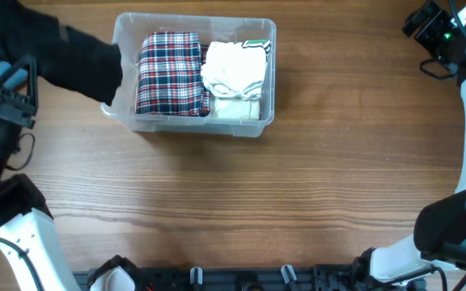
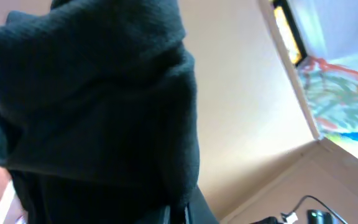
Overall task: Pack container
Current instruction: 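Lift the black garment with the left gripper and lower it into the bin, then press the black garment down into the bin with the left gripper, then move the left gripper toward the folded teal cloth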
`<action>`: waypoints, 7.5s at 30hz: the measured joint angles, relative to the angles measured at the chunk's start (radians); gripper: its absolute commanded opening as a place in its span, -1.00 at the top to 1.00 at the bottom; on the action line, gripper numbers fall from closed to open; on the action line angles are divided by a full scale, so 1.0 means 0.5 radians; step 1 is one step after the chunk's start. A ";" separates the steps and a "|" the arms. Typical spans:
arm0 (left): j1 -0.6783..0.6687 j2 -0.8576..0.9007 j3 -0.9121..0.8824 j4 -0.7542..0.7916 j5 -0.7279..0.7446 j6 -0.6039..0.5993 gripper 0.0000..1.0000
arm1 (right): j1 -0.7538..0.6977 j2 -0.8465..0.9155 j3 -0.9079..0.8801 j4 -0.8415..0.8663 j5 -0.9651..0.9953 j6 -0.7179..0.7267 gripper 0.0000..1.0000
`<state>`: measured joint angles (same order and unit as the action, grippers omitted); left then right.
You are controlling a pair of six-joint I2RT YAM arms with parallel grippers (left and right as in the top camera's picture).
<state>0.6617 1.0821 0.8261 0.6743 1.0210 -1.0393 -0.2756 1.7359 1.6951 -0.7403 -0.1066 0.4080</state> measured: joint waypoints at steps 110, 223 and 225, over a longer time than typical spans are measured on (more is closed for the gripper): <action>-1.347 2.405 2.016 -1.521 0.977 0.938 -0.99 | 0.000 0.000 0.000 -0.001 0.000 0.000 -1.00; -0.367 2.593 2.039 -2.180 -2.845 3.703 -0.99 | 0.000 0.000 0.000 0.000 0.000 0.000 -0.99; -0.368 2.636 2.043 -2.026 -2.869 3.754 -0.99 | 0.000 0.000 0.000 -0.001 -0.001 0.000 -1.00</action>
<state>0.4778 2.4001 1.8477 -0.3389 -0.4137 0.8375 -0.2756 1.7359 1.6951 -0.7406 -0.1070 0.4080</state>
